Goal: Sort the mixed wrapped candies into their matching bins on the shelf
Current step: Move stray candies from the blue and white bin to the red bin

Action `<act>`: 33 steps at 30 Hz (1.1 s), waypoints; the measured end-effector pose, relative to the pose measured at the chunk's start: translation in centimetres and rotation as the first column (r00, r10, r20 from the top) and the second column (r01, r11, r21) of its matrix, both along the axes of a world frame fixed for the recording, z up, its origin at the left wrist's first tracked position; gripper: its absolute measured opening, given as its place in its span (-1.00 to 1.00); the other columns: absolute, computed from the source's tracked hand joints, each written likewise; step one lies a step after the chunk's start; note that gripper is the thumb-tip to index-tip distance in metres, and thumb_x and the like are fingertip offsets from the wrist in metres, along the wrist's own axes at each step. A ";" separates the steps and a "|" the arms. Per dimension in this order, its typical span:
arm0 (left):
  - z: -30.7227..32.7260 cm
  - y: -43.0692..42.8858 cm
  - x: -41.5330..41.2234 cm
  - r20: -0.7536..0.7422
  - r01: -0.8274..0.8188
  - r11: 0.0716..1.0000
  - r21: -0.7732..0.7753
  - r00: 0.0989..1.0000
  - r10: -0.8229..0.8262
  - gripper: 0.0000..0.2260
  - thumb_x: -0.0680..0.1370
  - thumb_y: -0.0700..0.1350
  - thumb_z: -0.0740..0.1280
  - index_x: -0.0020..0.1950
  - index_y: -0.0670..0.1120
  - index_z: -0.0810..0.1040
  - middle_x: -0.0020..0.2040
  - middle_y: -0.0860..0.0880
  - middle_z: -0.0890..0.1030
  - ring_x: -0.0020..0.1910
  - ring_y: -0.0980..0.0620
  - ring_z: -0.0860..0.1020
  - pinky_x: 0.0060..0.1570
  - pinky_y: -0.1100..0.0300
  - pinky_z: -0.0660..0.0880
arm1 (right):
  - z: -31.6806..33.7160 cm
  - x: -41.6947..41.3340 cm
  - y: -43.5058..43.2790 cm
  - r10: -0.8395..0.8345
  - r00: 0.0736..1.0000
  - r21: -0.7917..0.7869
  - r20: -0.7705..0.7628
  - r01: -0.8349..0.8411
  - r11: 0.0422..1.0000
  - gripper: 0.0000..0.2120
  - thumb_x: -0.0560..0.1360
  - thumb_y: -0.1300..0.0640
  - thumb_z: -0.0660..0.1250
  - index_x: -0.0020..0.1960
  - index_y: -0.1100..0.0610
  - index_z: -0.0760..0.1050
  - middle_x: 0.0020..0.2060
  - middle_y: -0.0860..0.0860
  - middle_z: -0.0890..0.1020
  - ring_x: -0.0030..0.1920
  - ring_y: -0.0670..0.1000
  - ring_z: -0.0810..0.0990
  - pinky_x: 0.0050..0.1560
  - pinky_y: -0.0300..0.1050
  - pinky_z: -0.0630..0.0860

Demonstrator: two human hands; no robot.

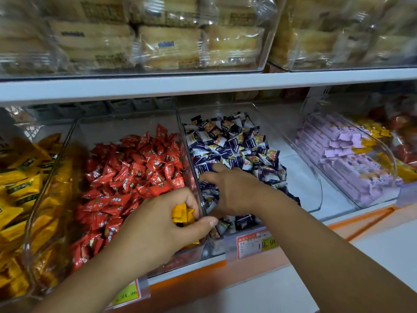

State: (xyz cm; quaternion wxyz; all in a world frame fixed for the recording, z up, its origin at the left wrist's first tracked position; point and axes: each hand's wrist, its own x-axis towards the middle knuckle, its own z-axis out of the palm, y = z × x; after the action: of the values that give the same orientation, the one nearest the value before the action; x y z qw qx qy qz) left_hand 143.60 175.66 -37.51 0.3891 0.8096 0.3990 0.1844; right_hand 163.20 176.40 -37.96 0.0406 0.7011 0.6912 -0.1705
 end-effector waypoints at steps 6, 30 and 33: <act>0.1 0.0 0.0 -0.001 0.008 1.000 -0.004 1.000 -0.008 -0.58 0.28 0.39 0.30 -0.15 0.07 0.45 -0.42 0.01 0.46 -0.48 0.15 0.33 -0.39 0.11 0.33 | -0.3 0.4 0.2 -0.024 0.986 0.106 -0.167 0.042 0.994 -0.35 0.34 -0.02 0.53 0.36 -0.11 0.35 0.40 -0.02 0.29 0.15 0.07 0.48 0.01 -0.08 0.45; 0.6 -0.2 0.0 -0.039 0.010 1.000 -0.023 0.999 -0.011 -0.52 0.26 0.43 0.25 -0.11 0.08 0.45 -0.36 0.00 0.52 -0.47 0.14 0.36 -0.34 -0.02 0.42 | 3.1 0.1 -1.5 0.028 0.972 0.302 -0.233 0.045 0.952 -0.65 0.60 0.09 0.26 0.38 -0.08 0.43 0.22 -0.13 0.51 -0.07 -0.37 0.48 -0.08 -0.59 0.30; 0.6 -0.2 -0.1 -0.036 0.010 1.000 -0.018 0.999 -0.011 -0.53 0.27 0.43 0.25 -0.11 0.08 0.45 -0.37 0.00 0.52 -0.47 0.14 0.36 -0.34 -0.02 0.42 | 0.5 0.0 0.4 0.017 0.963 0.151 -0.271 0.025 0.988 -0.30 0.55 0.06 0.34 0.54 -0.18 0.02 0.53 -0.09 0.10 0.45 -0.01 0.28 0.39 -0.11 0.30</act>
State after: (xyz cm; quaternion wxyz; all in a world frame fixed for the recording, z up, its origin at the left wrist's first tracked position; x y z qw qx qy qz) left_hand 143.53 175.44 -36.92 0.3898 0.8115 0.4032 0.1641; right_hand 163.23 176.83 -37.45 -0.1086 0.6737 0.6998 -0.2115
